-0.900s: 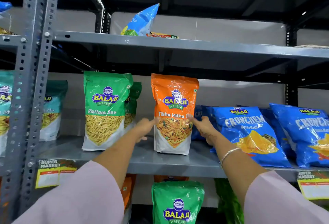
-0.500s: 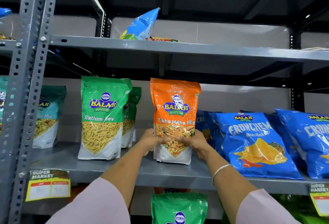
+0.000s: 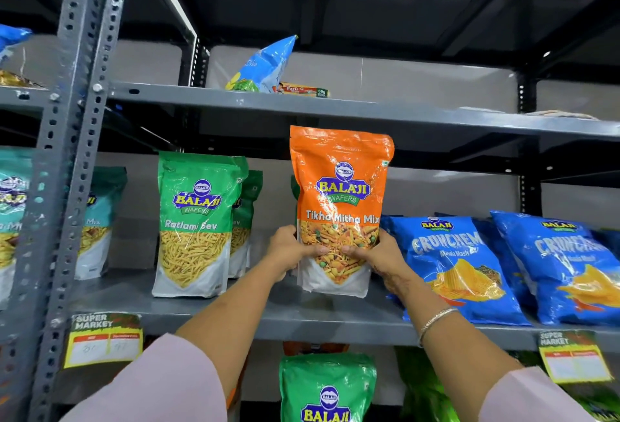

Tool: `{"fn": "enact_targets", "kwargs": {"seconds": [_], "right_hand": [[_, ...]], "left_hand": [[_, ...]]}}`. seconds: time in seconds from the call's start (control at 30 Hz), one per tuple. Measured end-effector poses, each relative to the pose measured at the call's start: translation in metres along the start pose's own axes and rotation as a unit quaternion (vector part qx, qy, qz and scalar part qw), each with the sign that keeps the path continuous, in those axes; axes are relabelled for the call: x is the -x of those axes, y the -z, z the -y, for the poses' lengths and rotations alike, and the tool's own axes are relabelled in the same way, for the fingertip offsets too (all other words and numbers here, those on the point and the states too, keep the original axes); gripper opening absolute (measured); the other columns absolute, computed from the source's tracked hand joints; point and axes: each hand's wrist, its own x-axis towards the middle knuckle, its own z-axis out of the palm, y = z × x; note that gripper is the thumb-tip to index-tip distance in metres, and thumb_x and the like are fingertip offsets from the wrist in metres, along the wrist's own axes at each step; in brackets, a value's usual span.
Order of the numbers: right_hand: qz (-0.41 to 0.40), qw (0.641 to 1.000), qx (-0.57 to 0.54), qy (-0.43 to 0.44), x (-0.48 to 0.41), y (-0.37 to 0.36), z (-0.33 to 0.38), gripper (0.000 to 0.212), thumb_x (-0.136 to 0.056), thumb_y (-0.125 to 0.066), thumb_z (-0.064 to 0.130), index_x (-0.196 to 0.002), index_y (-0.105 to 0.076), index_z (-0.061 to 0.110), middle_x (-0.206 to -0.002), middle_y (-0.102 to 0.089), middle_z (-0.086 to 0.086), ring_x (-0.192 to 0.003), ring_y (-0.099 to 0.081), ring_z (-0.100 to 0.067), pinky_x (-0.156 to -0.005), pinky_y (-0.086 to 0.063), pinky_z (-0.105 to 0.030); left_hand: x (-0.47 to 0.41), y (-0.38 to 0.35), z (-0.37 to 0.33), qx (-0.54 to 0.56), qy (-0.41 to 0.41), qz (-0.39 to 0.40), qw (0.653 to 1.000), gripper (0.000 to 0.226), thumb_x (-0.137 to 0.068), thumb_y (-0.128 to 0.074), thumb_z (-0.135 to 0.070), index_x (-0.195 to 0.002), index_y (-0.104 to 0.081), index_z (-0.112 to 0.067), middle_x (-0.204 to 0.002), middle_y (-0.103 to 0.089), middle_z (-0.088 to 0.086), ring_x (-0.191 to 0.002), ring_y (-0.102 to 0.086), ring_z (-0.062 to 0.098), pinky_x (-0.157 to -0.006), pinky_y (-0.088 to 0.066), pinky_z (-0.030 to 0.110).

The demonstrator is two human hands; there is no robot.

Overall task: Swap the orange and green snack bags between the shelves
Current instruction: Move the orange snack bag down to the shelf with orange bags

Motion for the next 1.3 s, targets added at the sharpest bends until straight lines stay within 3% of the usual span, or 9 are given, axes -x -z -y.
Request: {"fn": "enact_targets", "kwargs": {"seconds": [0.1,0.2,0.3,0.47,0.63,0.87,1.0,1.3], "right_hand": [[-0.003,1.0,-0.002,0.008,0.021,0.019,0.015,0.068,-0.06,-0.083,0.011,-0.121,-0.052,0.006,-0.113,-0.063,-0.007,-0.1,-0.06,-0.024,-0.084,-0.05,-0.034],[-0.006,1.0,-0.012,-0.002,0.045,0.04,0.021,0.069,-0.059,-0.084,0.012,-0.12,-0.052,0.007,-0.116,-0.064,-0.009,-0.103,-0.062,-0.028,-0.089,-0.053,-0.042],[-0.017,1.0,0.014,-0.008,0.07,0.061,0.025,0.069,-0.058,-0.084,0.016,-0.119,-0.052,0.009,-0.117,-0.065,-0.009,-0.106,-0.063,-0.029,-0.09,-0.053,-0.045],[-0.035,0.998,0.051,-0.007,0.116,0.094,0.029,0.068,-0.064,-0.081,0.016,-0.124,-0.05,0.009,-0.115,-0.064,-0.007,-0.097,-0.063,-0.022,-0.068,-0.053,-0.024],[-0.056,0.995,0.079,-0.022,0.155,0.113,0.012,0.068,-0.066,-0.08,0.012,-0.126,-0.048,0.007,-0.12,-0.062,-0.009,-0.104,-0.061,-0.024,-0.073,-0.052,-0.024],[-0.044,0.993,0.073,-0.079,0.199,0.121,-0.042,0.071,-0.064,-0.079,0.001,-0.126,-0.046,0.003,-0.115,-0.063,-0.011,-0.096,-0.062,-0.021,-0.061,-0.054,-0.012],[-0.049,0.989,0.055,-0.128,0.219,0.119,-0.094,0.077,-0.059,-0.081,-0.003,-0.127,-0.044,0.003,-0.122,-0.062,-0.018,-0.107,-0.061,-0.029,-0.079,-0.053,-0.03],[-0.024,0.965,0.065,-0.251,0.236,0.115,-0.205,0.07,-0.061,-0.077,-0.009,-0.122,-0.044,0.002,-0.113,-0.061,-0.017,-0.107,-0.057,-0.026,-0.09,-0.049,-0.038]], "left_hand": [[0.02,-0.009,-0.015,-0.009,-0.03,0.005,1.0,0.049,-0.062,-0.084,-0.021,-0.104,-0.061,-0.01,-0.116,-0.068,0.015,-0.103,-0.065,0.029,-0.084,-0.054,0.038],[0.042,-0.022,-0.023,-0.01,-0.056,0.018,0.998,0.052,-0.064,-0.082,-0.02,-0.109,-0.062,-0.005,-0.117,-0.067,0.015,-0.099,-0.064,0.025,-0.078,-0.049,0.03],[0.061,-0.038,-0.024,0.002,-0.065,0.029,0.997,0.053,-0.063,-0.083,-0.02,-0.109,-0.063,-0.006,-0.116,-0.068,0.014,-0.104,-0.065,0.029,-0.082,-0.054,0.035],[0.094,-0.072,-0.019,0.024,-0.08,0.041,0.996,0.057,-0.059,-0.084,-0.026,-0.109,-0.063,-0.008,-0.115,-0.069,0.013,-0.103,-0.065,0.026,-0.084,-0.054,0.036],[0.126,-0.1,-0.003,-0.002,-0.067,0.042,0.997,0.06,-0.06,-0.083,-0.034,-0.111,-0.063,-0.007,-0.114,-0.069,0.012,-0.102,-0.064,0.026,-0.081,-0.052,0.034],[0.163,-0.127,0.049,-0.044,-0.032,0.063,0.997,0.062,-0.056,-0.086,-0.032,-0.106,-0.065,-0.002,-0.112,-0.07,0.017,-0.102,-0.066,0.03,-0.077,-0.051,0.031],[0.181,-0.145,0.092,-0.053,0.014,0.083,0.995,0.063,-0.053,-0.088,-0.026,-0.106,-0.064,-0.003,-0.114,-0.069,0.019,-0.101,-0.066,0.031,-0.081,-0.053,0.035],[0.193,-0.195,0.202,-0.085,0.111,0.1,0.985,0.066,-0.051,-0.089,-0.023,-0.107,-0.062,-0.002,-0.108,-0.071,0.018,-0.096,-0.069,0.029,-0.083,-0.056,0.042]]}}
